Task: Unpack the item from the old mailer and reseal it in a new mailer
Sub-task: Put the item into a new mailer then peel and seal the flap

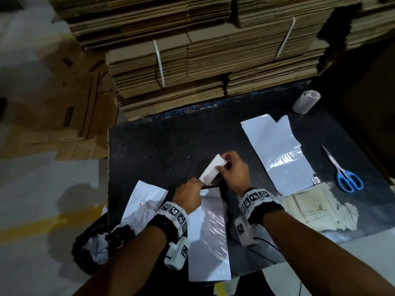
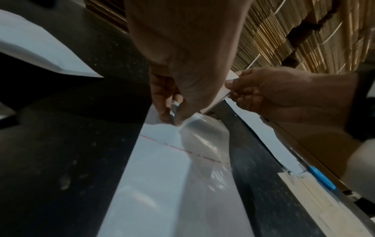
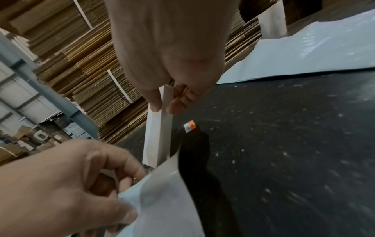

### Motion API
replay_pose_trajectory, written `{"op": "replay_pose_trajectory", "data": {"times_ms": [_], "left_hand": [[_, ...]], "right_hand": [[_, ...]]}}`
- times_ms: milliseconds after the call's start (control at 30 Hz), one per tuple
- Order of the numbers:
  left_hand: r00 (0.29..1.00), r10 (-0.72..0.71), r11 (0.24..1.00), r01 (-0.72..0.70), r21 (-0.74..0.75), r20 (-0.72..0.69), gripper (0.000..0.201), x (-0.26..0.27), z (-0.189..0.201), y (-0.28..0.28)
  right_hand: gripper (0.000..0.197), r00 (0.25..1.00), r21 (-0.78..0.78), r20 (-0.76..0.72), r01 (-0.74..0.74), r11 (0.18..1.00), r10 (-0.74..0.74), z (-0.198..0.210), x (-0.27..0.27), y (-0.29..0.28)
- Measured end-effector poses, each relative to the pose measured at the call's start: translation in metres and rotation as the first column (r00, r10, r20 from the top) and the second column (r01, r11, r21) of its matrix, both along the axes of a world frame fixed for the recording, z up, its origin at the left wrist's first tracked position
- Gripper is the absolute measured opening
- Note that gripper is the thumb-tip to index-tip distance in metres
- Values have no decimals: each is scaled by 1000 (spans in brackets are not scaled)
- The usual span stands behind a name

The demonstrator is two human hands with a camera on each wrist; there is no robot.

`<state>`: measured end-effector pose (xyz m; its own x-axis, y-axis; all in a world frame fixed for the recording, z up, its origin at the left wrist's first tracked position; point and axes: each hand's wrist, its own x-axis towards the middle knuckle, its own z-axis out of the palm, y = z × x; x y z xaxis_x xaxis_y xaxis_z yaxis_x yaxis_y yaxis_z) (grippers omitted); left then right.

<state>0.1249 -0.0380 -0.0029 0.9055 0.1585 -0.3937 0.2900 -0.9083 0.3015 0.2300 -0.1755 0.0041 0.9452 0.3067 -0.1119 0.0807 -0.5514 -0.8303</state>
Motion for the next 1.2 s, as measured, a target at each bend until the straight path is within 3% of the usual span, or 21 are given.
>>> {"op": "replay_pose_trajectory", "data": {"times_ms": [200, 367, 500, 800, 1000, 1200], "left_hand": [[999, 20, 999, -21, -24, -31, 18, 4, 1, 6], [999, 23, 1000, -23, -6, 31, 13, 2, 1, 7], [999, -18, 998, 16, 63, 29, 7, 0, 0, 8], [1000, -2, 999, 2, -43, 16, 12, 3, 10, 13], [999, 18, 995, -21, -100, -27, 13, 6, 20, 18], [999, 30, 991, -33, -130, -19, 13, 6, 26, 18]], "right_hand": [[29, 995, -17, -52, -88, 996, 87, 2, 2, 2], [27, 997, 26, -71, -37, 999, 38, 8, 6, -2], [27, 986, -43, -84, -151, 988, 147, 12, 6, -1], [23, 970, -90, -101, -228, 969, 219, 10, 11, 1], [21, 931, -151, -139, -358, 922, 338, 10, 12, 3], [21, 934, 26, -237, -267, 963, 266, 15, 14, 14]]}}
